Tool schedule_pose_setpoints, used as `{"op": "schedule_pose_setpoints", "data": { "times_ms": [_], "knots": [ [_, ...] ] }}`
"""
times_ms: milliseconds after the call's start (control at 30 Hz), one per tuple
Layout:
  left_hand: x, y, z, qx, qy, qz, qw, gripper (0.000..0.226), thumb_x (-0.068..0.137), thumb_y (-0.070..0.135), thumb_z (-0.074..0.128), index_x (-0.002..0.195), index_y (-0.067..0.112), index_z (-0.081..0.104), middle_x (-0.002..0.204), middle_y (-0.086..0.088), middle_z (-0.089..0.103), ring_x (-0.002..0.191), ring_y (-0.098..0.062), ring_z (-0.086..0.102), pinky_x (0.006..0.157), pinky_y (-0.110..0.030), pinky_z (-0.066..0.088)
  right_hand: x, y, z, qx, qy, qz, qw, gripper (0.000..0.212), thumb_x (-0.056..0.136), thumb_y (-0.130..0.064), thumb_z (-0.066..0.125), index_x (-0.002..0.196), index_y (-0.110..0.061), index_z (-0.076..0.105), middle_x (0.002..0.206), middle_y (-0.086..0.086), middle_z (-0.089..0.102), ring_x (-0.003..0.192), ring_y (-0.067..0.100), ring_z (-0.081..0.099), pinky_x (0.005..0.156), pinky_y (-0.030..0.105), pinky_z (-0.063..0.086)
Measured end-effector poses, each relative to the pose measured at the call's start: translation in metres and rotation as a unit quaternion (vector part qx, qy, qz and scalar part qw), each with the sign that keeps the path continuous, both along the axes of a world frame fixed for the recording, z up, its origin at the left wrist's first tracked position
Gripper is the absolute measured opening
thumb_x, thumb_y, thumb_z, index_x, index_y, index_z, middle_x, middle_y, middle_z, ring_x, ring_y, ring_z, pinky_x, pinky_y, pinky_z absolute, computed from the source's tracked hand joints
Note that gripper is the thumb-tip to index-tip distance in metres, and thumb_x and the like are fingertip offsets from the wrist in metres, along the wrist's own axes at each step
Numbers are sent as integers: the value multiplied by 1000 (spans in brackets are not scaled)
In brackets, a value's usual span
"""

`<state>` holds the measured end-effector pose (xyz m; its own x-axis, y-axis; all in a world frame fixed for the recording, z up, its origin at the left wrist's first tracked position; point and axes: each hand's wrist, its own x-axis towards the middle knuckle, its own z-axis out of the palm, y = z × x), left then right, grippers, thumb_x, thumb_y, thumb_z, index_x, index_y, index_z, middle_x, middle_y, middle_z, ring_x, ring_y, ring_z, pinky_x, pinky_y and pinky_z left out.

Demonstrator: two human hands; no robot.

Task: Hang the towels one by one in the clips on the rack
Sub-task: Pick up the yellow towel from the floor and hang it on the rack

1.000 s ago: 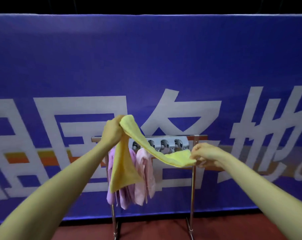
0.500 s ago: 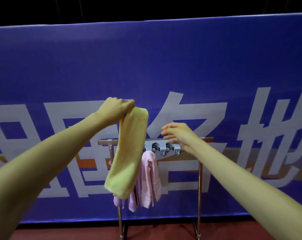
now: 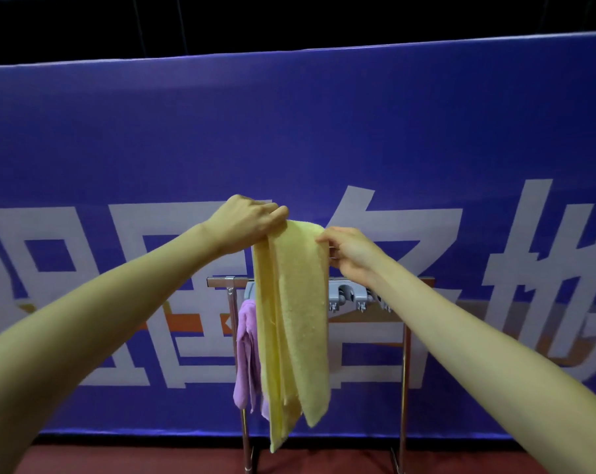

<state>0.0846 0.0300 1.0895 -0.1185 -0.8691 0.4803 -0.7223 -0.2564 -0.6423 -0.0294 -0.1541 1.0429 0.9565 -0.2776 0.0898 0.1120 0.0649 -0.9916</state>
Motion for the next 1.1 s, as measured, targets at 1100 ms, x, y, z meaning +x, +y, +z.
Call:
{"op": "schedule_pose_setpoints", "data": {
  "times_ms": [1100],
  "knots": [
    [-56, -84, -71, -78, 777, -119, 613, 21, 98, 32, 44, 104, 20, 61, 100, 4, 64, 98, -13, 60, 94, -32, 45, -61, -84, 57, -248, 32, 101, 963, 33, 56, -22, 71, 61, -17, 39, 67, 3, 38, 59, 11, 38, 53, 24, 35]
  ]
}}
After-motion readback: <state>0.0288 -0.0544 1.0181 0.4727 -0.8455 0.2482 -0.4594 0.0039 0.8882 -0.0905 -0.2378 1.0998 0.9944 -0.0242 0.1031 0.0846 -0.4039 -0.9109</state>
